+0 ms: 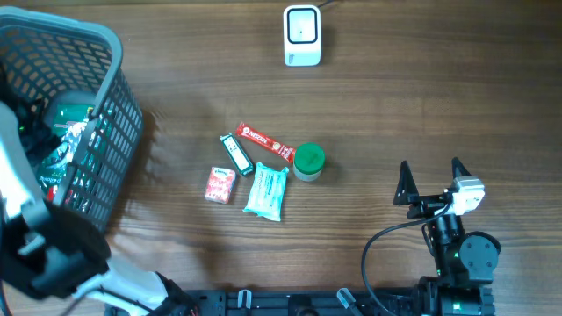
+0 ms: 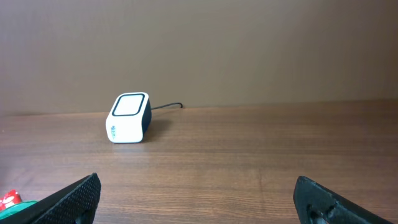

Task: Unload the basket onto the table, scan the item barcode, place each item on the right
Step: 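Reach into the basket and grasp the green 3M gloves pack, then lay the gloves pack on the table and withdraw the left arm, then move the right gripper over the green-lidded jar, then lower the right gripper and grasp the jar around its body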

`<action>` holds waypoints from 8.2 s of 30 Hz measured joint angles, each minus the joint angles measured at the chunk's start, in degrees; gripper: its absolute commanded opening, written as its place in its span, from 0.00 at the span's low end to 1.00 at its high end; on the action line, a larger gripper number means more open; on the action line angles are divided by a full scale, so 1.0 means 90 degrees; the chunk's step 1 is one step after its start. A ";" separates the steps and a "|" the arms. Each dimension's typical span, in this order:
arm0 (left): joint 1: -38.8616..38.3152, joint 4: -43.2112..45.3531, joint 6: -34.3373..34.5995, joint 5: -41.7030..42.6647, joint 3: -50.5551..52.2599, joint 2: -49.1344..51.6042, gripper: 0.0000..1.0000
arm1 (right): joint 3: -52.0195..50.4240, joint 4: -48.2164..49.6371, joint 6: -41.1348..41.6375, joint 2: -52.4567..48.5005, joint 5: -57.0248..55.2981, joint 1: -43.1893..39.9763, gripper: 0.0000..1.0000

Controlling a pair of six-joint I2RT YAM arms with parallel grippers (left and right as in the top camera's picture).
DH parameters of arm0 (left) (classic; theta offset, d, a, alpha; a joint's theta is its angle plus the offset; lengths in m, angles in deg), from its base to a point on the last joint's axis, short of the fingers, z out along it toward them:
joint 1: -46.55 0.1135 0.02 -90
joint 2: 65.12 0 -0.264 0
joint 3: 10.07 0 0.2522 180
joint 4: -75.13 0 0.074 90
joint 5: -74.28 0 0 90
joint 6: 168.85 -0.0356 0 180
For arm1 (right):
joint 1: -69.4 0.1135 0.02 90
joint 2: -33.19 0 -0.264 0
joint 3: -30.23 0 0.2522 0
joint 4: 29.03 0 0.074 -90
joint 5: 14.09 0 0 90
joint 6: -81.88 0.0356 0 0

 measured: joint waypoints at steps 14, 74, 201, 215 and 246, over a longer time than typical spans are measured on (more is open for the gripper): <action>-0.0007 0.0352 0.0381 0.0488 -0.0034 0.2195 0.99 | 0.0000 0.0000 0.0000 0.0000 0.0002 0.0000 1.00; -0.7169 0.2652 -0.5566 -0.1013 0.5299 -0.2856 1.00 | 0.0000 0.0000 0.0000 0.0000 0.0000 0.0012 1.00; -0.4282 0.1321 -0.9044 0.0913 0.7274 -1.1550 1.00 | 0.9714 -0.7172 0.5158 -1.2930 -0.0401 0.4289 0.67; -0.4282 0.0398 -0.9044 0.0913 0.7278 -1.1550 1.00 | 1.0049 -0.8701 0.0746 -1.2908 -0.0551 0.3395 1.00; -0.4282 0.0396 -0.9044 0.0913 0.7278 -1.1553 1.00 | 0.9277 -0.7310 1.1205 -1.2186 -0.1299 0.3402 0.93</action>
